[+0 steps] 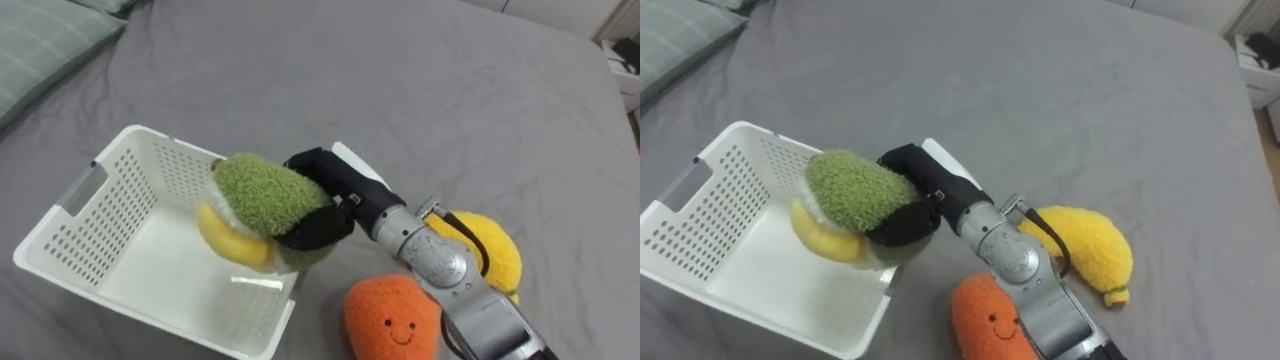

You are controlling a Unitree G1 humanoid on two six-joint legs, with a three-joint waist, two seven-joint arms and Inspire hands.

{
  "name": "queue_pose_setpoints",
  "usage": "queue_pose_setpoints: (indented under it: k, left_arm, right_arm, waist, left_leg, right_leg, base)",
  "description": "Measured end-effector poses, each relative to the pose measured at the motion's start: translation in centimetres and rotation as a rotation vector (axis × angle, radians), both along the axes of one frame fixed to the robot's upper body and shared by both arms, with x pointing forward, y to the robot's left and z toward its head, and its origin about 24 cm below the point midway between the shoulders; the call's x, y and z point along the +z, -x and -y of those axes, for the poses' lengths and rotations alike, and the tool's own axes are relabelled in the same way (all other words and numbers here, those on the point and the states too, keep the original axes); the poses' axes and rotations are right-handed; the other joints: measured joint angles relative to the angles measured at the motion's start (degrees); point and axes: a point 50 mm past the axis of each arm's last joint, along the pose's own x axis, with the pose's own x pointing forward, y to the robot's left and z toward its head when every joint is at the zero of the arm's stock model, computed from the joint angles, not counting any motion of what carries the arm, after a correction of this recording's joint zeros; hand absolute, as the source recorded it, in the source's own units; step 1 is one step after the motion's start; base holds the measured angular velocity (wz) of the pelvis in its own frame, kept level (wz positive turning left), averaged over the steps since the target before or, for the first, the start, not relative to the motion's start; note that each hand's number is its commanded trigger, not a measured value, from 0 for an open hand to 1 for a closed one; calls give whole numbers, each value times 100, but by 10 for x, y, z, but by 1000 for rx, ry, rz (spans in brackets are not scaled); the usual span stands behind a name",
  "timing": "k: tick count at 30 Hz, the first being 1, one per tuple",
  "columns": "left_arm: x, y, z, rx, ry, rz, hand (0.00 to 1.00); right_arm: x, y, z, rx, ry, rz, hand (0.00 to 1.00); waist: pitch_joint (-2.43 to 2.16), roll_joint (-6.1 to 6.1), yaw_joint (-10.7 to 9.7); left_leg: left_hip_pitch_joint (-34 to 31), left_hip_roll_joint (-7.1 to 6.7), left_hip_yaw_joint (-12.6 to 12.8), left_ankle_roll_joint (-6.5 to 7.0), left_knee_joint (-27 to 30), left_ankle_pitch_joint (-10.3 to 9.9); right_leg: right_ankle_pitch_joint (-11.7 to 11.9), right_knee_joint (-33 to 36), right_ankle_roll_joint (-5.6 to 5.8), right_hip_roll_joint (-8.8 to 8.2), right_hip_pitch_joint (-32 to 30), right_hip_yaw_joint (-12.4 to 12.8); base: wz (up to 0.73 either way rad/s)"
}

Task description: Collect toys from the bed

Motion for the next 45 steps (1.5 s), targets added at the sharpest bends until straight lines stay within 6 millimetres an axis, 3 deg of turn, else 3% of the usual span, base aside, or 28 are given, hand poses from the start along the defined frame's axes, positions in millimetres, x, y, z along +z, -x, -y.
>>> queue_pose_setpoints:
  k: [13, 14, 15, 16, 17, 26, 45]
  left_arm:
    - [2, -4, -2, -5, -9, 27, 0]
    - [2, -4, -2, -5, -12, 27, 0]
    - [2, -4, -2, -6, -15, 28, 0]
    - [2, -4, -2, -6, -15, 28, 0]
    - [2, -4, -2, -6, -15, 28, 0]
    - [2, -6, -2, -8, -16, 34, 0]
    - [3, -9, 0, -22, -6, 46, 0]
  right_arm:
    - [-14, 5, -14, 67, 53, -47, 100]
    - [-15, 5, -14, 65, 55, -53, 88]
    - [-17, 5, -14, 64, 55, -61, 70]
    - [-18, 5, -15, 62, 56, -66, 26]
    - [-21, 5, -15, 63, 61, -76, 0]
    - [-29, 8, -19, 68, 73, -103, 0]
    - [-31, 8, -20, 59, 73, -104, 0]
  waist:
    - [11, -56, 141]
    - [14, -65, 150]
    - [14, -74, 162]
    - [13, -75, 166]
    - [12, -77, 173]
    - [12, -78, 309]
    - [14, -74, 301]
  left_leg:
    - [-56, -16, -113, 17, -15, 32]
    - [-66, -17, -132, 18, -15, 32]
    - [-78, -17, -142, 18, -14, 32]
    - [-82, -18, -145, 18, -13, 33]
    - [-87, -25, -150, 18, -12, 33]
    - [-130, -72, -233, 26, -5, 38]
    - [-145, -90, -292, 28, -5, 39]
  right_leg:
    - [-1, 18, 5, -46, 9, -124]
    - [-1, 17, 5, -46, 8, -144]
    - [-1, 16, 5, -46, 2, -154]
    - [-1, 16, 5, -46, 0, -156]
    - [-1, 14, 5, -47, -3, -161]
    - [-3, -2, 8, -55, -16, -171]
    - [-16, 0, 29, -61, -13, -172]
  base:
    - [3]
    - [7]
    - [6]
    - [4]
    - [0]
    - [4]
    - [1]
